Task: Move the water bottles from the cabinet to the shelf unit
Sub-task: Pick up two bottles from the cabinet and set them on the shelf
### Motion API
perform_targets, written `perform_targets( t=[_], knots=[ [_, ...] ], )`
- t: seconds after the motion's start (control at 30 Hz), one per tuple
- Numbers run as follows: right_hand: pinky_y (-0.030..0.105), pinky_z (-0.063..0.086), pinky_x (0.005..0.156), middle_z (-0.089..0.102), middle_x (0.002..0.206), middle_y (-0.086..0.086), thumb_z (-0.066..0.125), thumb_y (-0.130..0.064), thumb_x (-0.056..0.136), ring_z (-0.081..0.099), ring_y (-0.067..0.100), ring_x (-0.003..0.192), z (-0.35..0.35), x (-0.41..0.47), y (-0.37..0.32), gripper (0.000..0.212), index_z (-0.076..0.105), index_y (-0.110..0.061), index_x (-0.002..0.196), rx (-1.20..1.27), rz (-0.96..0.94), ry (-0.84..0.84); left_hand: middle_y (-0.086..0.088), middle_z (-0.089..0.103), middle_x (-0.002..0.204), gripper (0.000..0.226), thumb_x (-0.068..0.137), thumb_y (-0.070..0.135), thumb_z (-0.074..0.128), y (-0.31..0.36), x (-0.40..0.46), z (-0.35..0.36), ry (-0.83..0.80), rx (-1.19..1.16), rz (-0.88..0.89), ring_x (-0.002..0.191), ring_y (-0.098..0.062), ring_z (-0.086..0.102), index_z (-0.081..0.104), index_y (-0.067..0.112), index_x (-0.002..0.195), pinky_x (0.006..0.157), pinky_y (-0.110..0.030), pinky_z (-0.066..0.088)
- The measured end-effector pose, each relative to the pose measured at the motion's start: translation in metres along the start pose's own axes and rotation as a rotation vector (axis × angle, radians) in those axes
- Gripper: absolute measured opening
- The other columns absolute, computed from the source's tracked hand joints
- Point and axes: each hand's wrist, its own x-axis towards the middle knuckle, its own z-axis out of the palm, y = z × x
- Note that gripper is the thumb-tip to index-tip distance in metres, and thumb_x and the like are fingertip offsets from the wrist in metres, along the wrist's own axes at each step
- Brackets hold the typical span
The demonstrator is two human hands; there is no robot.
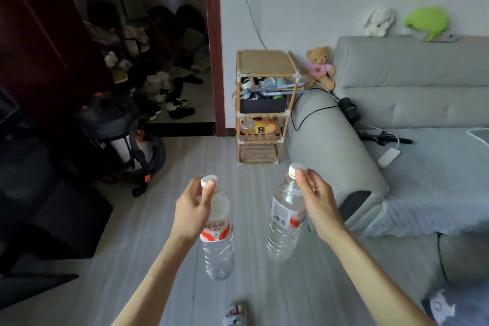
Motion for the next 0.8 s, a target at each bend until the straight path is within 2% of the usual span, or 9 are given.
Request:
perform_targets(
  t=[0.07,0.13,0.3,0.43,0.53,0.6,0.67,0.8],
  knots=[
    [0.018,0.045,0.071,0.066,0.091,0.0,0.049,-0.034,0.091,0.06,0.012,0.087,0.0,0.044,-0.01,0.018,0.061,-0.021,0.094,0.011,-0.017,0.024,0.008,0.046,0.065,0.028,0.089,0.041,0.047,0.009,0.049,0.014,-0.021,0.012,0.005,0.061,-0.008,0.046,0.045,0.021,0.069,0.057,-0.023,0.035],
    [0.021,0.043,0.072,0.065,0.09,-0.003,0.049,-0.033,0.091,0.06,0.012,0.088,-0.002,0.085,-0.014,0.017,0.06,-0.02,0.094,0.025,-0.015,0.055,0.007,0.051,0.067,0.036,0.085,0.05,0.047,0.016,0.091,0.029,-0.048,0.007,0.02,0.064,-0.009,0.049,0.049,0.015,0.076,0.058,-0.023,0.038],
    [0.018,0.044,0.067,0.066,0.091,-0.001,0.053,-0.033,0.089,0.06,0.012,0.087,-0.002,0.182,-0.011,0.019,0.061,-0.017,0.097,0.016,0.013,0.082,0.007,0.052,0.069,0.029,0.088,0.046,0.047,0.021,0.181,0.068,-0.087,-0.012,-0.012,0.064,-0.008,0.05,0.049,0.021,0.073,0.057,-0.021,0.037],
    [0.012,0.045,0.064,0.065,0.091,-0.002,0.056,-0.034,0.087,0.059,0.007,0.085,-0.006,0.27,-0.004,0.021,0.061,-0.015,0.097,0.013,0.028,0.108,0.005,0.056,0.072,0.044,0.079,0.056,0.041,0.022,0.253,0.108,-0.098,-0.01,-0.023,0.067,-0.008,0.053,0.053,0.014,0.079,0.057,-0.021,0.039],
    [0.014,0.044,0.068,0.067,0.095,-0.001,0.057,-0.034,0.087,0.06,0.008,0.09,-0.014,0.344,-0.005,0.023,0.062,-0.014,0.099,0.028,0.027,0.095,0.003,0.059,0.077,0.052,0.082,0.059,0.045,0.03,0.313,0.139,-0.101,-0.002,-0.009,0.072,-0.008,0.055,0.056,0.008,0.089,0.06,-0.022,0.042],
    [0.018,0.044,0.073,0.067,0.096,-0.001,0.057,-0.033,0.087,0.061,0.011,0.093,-0.021,0.394,-0.013,0.019,0.063,-0.018,0.097,0.027,0.002,0.06,-0.003,0.062,0.081,0.059,0.077,0.063,0.044,0.038,0.357,0.156,-0.079,0.002,0.018,0.075,-0.013,0.056,0.057,0.007,0.09,0.066,-0.027,0.044],
    [0.02,0.045,0.076,0.067,0.097,-0.002,0.057,-0.032,0.087,0.061,0.01,0.094,-0.027,0.441,-0.024,0.017,0.062,-0.02,0.097,0.009,-0.028,0.026,-0.005,0.063,0.084,0.063,0.069,0.067,0.039,0.046,0.399,0.169,-0.05,-0.008,0.028,0.078,-0.016,0.057,0.059,0.011,0.089,0.071,-0.033,0.045],
    [0.006,0.043,0.072,0.065,0.093,-0.01,0.056,-0.031,0.087,0.059,-0.001,0.091,-0.031,0.52,-0.046,0.015,0.06,-0.02,0.096,-0.048,-0.093,-0.024,0.005,0.065,0.087,0.047,0.07,0.067,0.038,0.063,0.467,0.193,-0.023,-0.033,0.028,0.084,-0.009,0.06,0.057,0.027,0.086,0.073,-0.028,0.047]
  ],
)
